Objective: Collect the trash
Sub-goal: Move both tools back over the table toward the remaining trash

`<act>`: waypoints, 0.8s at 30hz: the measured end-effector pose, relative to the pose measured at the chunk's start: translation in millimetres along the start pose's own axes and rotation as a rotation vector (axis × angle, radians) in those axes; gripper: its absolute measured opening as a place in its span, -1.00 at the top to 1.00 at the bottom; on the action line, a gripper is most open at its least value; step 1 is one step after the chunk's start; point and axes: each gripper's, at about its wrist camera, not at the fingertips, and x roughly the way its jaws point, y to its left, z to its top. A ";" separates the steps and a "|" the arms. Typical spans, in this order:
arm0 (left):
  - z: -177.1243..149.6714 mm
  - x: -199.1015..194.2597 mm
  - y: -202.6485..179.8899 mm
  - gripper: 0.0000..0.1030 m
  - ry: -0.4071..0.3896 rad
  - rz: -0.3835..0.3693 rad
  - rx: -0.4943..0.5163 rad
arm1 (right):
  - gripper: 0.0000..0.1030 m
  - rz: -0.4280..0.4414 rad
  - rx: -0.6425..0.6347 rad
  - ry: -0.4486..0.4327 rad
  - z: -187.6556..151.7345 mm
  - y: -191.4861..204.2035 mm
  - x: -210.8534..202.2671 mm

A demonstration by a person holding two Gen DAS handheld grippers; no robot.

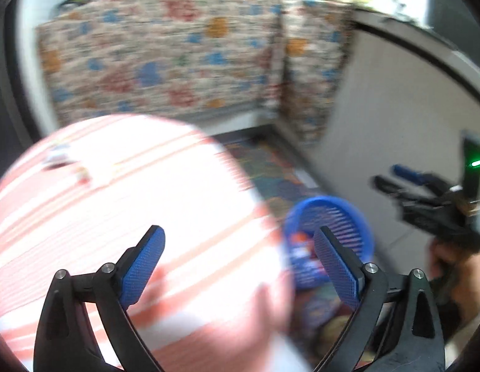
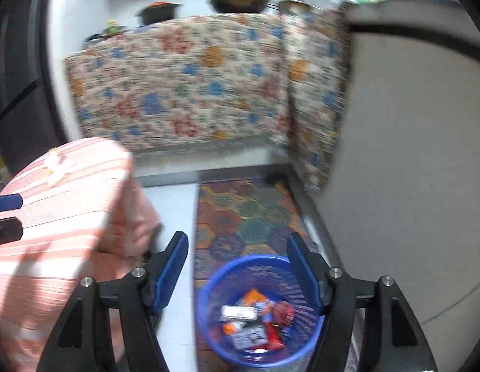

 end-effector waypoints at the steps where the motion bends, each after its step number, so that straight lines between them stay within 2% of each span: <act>1: -8.6 0.4 18.8 -0.89 0.009 0.061 -0.001 | -0.31 0.025 -0.018 0.003 -0.1 16.8 -0.7; 2: -18.0 2.2 41.2 -0.89 0.025 0.132 -0.010 | -0.31 0.060 -0.040 0.008 0.5 37.7 -0.7; 5: -38.2 8.3 97.6 -0.89 0.061 0.255 -0.064 | -0.31 0.174 -0.110 0.039 -1.2 101.7 1.3; 6: -41.6 10.3 112.6 -0.89 0.072 0.277 -0.078 | -0.31 0.222 -0.155 0.059 -3.3 132.6 2.5; 9: -50.9 20.2 156.3 -0.89 0.105 0.321 -0.122 | -0.31 0.293 -0.253 0.096 -5.7 198.4 6.6; 13: -58.7 34.1 196.8 -0.94 0.147 0.332 -0.151 | -0.31 0.339 -0.320 0.171 -3.1 264.3 30.1; 14: -60.1 37.5 206.3 -1.00 0.148 0.318 -0.164 | -0.31 0.347 -0.329 0.181 -3.0 275.0 35.9; 17: -59.9 38.2 222.1 -0.99 0.145 0.269 -0.198 | -0.31 0.343 -0.379 0.228 -3.2 309.8 60.4; 20: -57.1 41.7 229.6 -0.99 0.133 0.222 -0.189 | -0.34 0.329 -0.393 0.257 -3.0 327.3 79.0; 24: -41.5 56.2 241.2 -0.99 0.137 0.196 -0.153 | -0.48 0.306 -0.351 0.239 6.3 334.2 93.1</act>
